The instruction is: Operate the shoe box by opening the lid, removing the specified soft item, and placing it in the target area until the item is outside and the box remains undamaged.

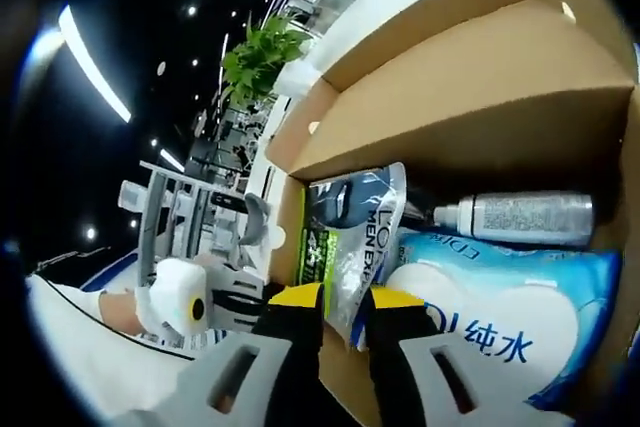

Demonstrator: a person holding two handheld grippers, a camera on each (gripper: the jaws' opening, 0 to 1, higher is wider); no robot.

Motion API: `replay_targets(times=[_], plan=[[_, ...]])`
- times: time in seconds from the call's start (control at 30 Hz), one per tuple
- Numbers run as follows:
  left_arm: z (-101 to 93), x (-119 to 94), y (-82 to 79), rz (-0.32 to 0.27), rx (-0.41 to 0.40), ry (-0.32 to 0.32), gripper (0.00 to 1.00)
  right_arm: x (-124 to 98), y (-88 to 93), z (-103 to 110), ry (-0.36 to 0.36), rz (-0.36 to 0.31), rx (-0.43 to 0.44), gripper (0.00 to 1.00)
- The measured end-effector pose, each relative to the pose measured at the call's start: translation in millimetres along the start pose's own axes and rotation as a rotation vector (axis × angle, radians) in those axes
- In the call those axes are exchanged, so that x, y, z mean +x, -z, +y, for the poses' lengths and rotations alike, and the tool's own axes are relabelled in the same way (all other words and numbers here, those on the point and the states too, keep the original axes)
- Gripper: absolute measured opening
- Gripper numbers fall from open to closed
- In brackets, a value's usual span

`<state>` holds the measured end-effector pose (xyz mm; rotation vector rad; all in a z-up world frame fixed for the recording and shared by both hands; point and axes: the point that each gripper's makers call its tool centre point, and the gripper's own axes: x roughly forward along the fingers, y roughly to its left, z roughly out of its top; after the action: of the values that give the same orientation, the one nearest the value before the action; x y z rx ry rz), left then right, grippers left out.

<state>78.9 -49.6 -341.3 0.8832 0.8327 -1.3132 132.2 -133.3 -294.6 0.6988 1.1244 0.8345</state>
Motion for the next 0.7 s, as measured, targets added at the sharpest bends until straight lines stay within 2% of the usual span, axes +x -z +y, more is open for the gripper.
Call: replay_targets(times=[0.07,0.47,0.53,0.7], plan=[[0.0,0.0,0.0,0.000,0.000,-0.001,0.02,-0.3,-0.4,5.9,-0.025,0.004,0.009,0.15],[0.1,0.1,0.0,0.001,0.001,0.002,0.02,13.2,-9.1,8.5,-0.036,0.003,0.083,0.13],[0.2,0.2,0.0,0.002,0.001,0.002,0.02,17.5,-9.9,6.7,-0.030,-0.002,0.097,0.10],[0.0,0.3,0.1,0.003,0.001,0.002,0.02,24.4,-13.2,17.5,-0.066,-0.015,0.105,0.08]])
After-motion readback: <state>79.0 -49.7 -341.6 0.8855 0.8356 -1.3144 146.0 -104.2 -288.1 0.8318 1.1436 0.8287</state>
